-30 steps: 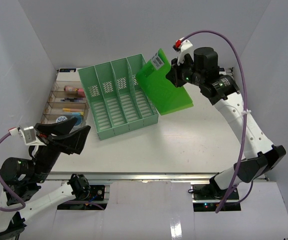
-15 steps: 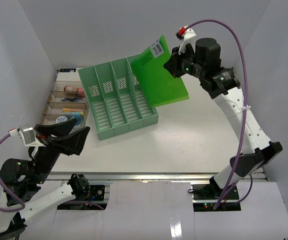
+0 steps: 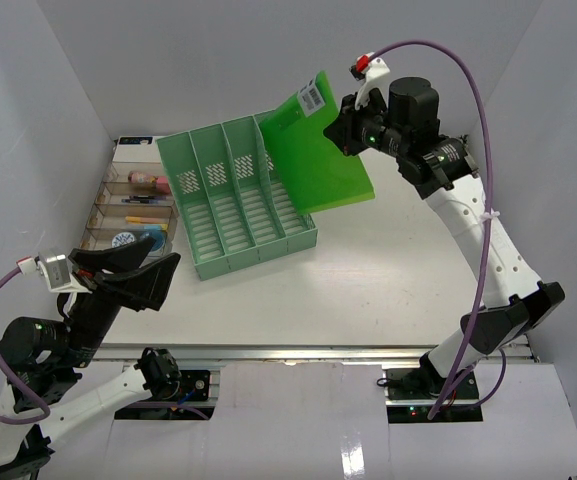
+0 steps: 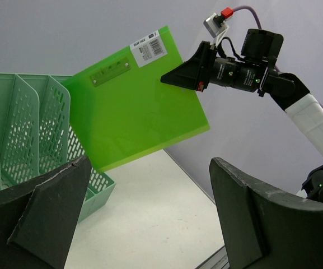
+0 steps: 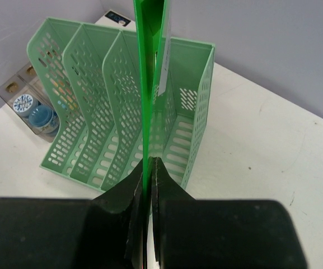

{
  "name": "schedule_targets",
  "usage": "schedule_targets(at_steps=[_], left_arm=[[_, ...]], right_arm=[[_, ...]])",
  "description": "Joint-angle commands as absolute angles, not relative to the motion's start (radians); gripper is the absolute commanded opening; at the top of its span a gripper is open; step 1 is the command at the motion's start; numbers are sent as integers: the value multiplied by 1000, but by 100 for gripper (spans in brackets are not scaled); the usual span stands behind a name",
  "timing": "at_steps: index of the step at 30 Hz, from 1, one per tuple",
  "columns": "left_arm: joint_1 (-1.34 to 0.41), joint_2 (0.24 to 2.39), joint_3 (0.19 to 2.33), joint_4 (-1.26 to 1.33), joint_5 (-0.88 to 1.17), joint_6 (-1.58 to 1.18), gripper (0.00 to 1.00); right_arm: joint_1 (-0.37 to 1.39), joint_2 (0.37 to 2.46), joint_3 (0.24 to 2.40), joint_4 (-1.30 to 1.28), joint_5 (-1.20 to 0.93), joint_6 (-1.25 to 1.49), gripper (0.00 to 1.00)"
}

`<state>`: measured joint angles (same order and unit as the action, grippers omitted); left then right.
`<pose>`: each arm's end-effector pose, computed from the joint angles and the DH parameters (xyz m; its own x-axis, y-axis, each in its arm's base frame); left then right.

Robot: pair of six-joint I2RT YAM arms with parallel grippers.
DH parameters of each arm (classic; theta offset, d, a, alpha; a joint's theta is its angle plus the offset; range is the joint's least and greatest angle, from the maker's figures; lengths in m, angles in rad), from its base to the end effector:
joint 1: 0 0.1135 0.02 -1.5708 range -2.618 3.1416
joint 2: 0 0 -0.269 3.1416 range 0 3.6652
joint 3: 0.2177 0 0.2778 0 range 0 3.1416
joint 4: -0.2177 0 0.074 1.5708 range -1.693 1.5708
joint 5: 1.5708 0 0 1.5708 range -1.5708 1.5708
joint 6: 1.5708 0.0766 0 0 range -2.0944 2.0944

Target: Organize the desk

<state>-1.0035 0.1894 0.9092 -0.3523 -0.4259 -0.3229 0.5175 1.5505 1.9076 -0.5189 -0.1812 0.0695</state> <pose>0.0559 -0.0289 0.4397 0.0051 -0.5458 -0.8379 0.5931 0.6763 -0.4369 0.3365 0.2075 0.5094 -0.1842 -0.0262 -0.9825 -0.6299 0.7705 0.0975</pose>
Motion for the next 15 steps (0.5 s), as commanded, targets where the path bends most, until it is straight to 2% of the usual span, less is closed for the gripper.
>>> schedule_targets(at_steps=[1,15], left_arm=[[-1001,191,902,-370,-415,-330,98],[-1000,195,890,-365,-411,-336,98]], right_arm=[[525,1519,1854,-433,-163,47,8],[551,1548,1850,-456,-143,5,8]])
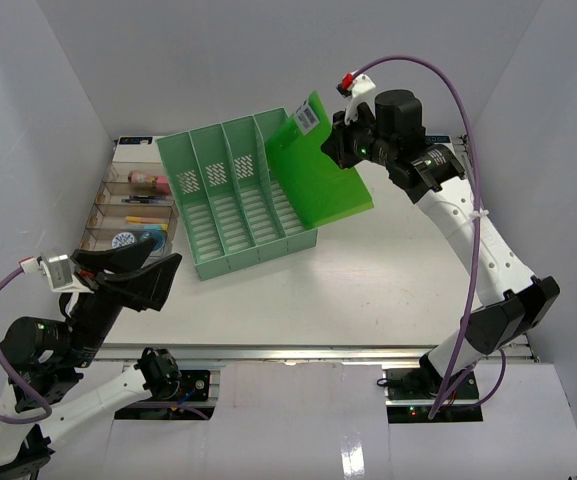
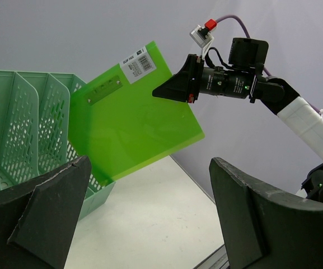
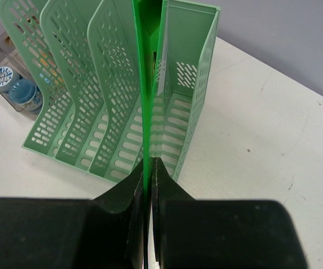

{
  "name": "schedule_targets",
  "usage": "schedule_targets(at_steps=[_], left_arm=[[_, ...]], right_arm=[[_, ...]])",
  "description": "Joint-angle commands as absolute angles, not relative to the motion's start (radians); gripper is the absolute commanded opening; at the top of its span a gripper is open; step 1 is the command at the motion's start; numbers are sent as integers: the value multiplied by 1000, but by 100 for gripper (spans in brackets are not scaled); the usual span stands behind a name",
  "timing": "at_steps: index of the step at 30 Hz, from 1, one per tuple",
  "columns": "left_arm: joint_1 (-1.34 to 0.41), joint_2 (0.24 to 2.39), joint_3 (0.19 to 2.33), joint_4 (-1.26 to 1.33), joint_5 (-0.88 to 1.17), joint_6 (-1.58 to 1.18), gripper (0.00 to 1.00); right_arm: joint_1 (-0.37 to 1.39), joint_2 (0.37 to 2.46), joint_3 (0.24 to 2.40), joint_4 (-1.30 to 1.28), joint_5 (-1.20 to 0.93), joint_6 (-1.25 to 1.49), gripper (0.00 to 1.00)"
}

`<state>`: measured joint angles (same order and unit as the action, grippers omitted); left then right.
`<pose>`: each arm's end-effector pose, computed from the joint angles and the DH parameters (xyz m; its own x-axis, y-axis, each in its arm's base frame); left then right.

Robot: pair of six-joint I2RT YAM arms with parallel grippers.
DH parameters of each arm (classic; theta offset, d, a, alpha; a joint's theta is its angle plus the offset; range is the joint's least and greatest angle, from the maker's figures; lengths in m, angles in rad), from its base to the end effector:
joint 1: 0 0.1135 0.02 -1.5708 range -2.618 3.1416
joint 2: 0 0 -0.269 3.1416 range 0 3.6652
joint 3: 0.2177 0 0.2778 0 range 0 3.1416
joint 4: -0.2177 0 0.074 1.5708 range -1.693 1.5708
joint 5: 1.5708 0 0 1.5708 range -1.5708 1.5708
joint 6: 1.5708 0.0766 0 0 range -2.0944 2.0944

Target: Organize the desk

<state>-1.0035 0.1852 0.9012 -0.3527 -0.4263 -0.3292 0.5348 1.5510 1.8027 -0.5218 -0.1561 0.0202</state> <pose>0.0564 -0.0295 0.4374 -0.0004 -0.5472 -0.8370 0.5918 0.6746 -0.4412 0.3438 0.2175 0.4682 -0.2423 -0.1203 -0.9627 -0.6276 0.7761 0.0609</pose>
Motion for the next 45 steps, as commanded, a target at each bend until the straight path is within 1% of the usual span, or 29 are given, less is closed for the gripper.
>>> schedule_targets(at_steps=[1,20,22,27,29,32,34,38,42,45], left_arm=[[-1001,197,891,-364,-410,-337,98],[-1000,196,870,-362,-407,-346,98],[-1000,195,870,-362,-405,-348,98],[-1000,189,866,-362,-405,-351,98],[-1000,190,864,-362,-405,-354,98],[-1001,194,863,-362,-400,-357,98],[-1000,195,861,-364,-399,-359,98],[-1000,195,862,-362,-396,-363,98],[-1002,191,860,-362,-396,-367,98],[-1000,185,854,-363,-393,-370,98]], right_arm=[[555,1557,1857,-459,-144,5,8],[615,1666,1928,-471,-106,-29,8],[623,1674,1930,-469,-103,-31,12],[639,1696,1932,-469,-96,-38,28],[645,1704,1934,-469,-89,-40,31],[650,1719,1942,-469,-81,-44,43],[652,1730,1947,-469,-78,-49,48],[654,1740,1947,-469,-82,-52,54],[655,1723,1919,-466,-86,-55,53],[656,1673,1826,-439,-96,-54,52]])
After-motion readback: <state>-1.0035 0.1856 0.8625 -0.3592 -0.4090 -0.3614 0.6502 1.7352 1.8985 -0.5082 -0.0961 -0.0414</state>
